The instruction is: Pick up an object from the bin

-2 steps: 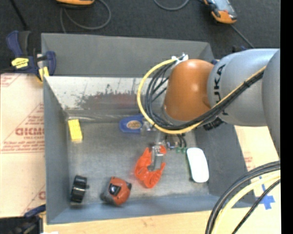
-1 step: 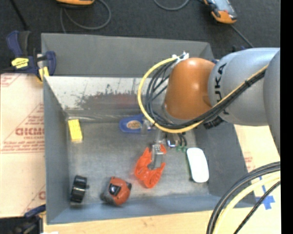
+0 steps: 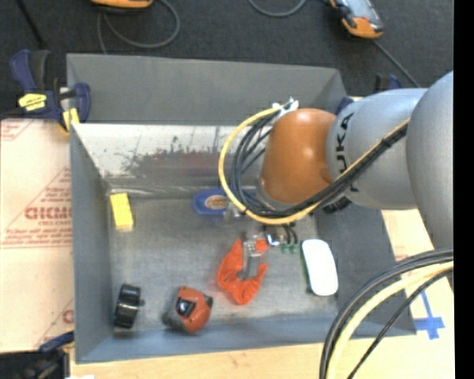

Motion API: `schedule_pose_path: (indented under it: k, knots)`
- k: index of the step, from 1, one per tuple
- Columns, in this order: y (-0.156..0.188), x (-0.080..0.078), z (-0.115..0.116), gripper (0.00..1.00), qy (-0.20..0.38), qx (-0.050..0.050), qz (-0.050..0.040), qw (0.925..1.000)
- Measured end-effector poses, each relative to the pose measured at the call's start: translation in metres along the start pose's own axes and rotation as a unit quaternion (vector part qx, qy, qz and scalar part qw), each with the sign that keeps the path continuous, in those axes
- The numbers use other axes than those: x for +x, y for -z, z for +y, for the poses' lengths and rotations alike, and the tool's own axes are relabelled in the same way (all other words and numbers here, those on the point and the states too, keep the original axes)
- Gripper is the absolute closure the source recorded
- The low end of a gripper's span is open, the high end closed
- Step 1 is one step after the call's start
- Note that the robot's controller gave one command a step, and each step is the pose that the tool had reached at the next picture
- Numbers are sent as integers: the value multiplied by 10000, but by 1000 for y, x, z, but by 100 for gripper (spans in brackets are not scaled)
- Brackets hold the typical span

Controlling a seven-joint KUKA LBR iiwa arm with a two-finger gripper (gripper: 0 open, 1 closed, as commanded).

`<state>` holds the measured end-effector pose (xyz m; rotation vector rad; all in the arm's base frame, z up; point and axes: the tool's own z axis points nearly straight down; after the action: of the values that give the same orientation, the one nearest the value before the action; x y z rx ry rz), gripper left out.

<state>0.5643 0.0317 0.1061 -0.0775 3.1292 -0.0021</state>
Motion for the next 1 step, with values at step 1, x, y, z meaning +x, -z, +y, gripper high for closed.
schedule_pose_path:
  k: [1]
  knots:
    - [-34,8,5,100,2145,-19,52,9767]
